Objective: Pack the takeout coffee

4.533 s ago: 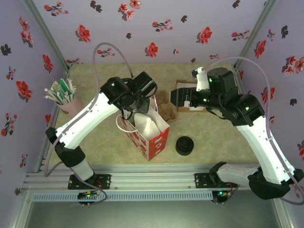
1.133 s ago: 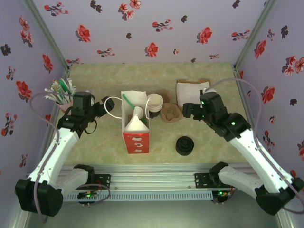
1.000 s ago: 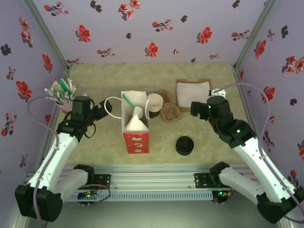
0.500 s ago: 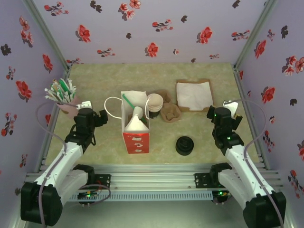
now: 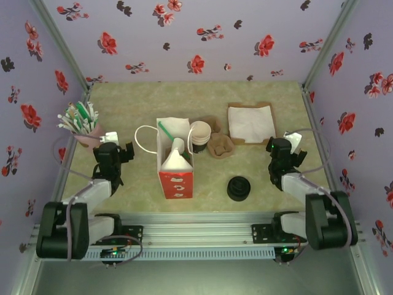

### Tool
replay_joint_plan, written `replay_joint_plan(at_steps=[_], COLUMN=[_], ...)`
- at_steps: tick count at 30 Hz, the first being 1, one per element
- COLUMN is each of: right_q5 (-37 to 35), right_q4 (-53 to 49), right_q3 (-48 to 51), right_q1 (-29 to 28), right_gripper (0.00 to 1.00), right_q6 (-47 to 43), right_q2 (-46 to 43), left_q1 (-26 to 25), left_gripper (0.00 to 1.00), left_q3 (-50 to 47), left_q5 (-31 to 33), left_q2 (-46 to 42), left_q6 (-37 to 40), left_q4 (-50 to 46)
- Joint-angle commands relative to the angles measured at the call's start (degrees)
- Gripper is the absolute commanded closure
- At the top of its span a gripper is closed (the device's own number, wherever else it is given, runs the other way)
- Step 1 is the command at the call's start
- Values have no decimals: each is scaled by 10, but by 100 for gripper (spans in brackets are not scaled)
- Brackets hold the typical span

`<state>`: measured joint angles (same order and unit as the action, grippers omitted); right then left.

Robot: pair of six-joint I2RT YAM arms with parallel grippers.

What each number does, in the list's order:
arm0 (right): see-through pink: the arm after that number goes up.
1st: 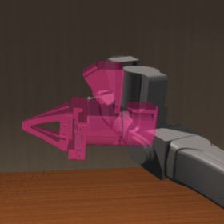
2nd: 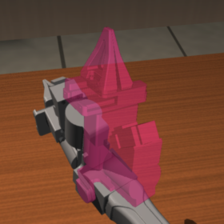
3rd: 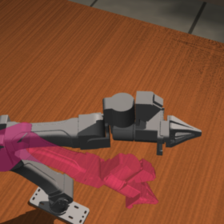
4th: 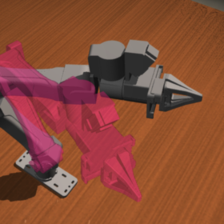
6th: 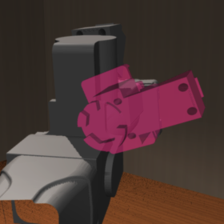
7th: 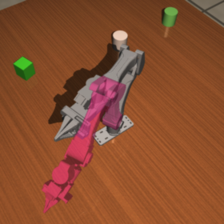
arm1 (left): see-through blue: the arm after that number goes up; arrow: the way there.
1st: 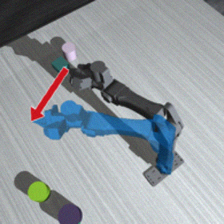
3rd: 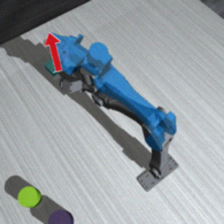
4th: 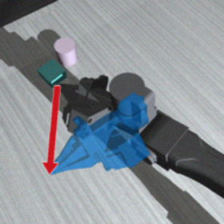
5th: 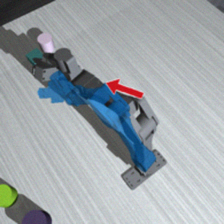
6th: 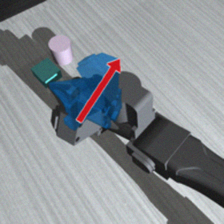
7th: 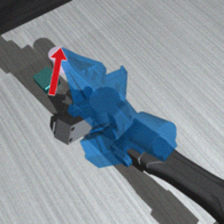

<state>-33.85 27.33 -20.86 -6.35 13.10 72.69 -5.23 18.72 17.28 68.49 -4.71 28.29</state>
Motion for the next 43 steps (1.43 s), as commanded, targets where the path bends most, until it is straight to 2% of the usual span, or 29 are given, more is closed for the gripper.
replay_joint_plan(at_steps=[1,3,8,10,13,15,16,18,19,21,23,24,43], right_q5=[20,27,76,95,138,172,169,177,175,177,176,178,197], right_q4=[110,167,196,212,226,279,281,202,242,203,236,214,211], right_q3=[-4,1,2,10,10,11,5,-16,-8,-16,-8,-13,-17], right_q1=[5,12,23,23,22,23,22,32,33,33,34,34,42], right_gripper=[1,1,1,1,1,1,1,1,1,1,1,1,1], right_q6=[-36,-49,-55,-63,-80,-96,-100,-77,-83,-77,-82,-78,-77], right_q2=[41,66,104,104,121,164,174,152,167,152,162,155,158], left_q1=[10,13,21,21,22,24,25,30,32,32,32,32,32], left_gripper=[1,1,1,1,1,1,1,1,1,1,1,1,1], left_q3=[-4,-4,-12,-5,-3,11,18,34,34,33,33,33,33], left_q5=[-12,-32,-40,-49,-58,-62,-59,-61,-60,-61,-60,-60,-61], left_q2=[56,78,166,169,205,196,201,201,200,200,200,200,200], left_q6=[23,45,55,56,64,57,58,49,47,47,48,48,48], left_q4=[151,185,304,281,314,270,268,236,235,236,236,236,236])
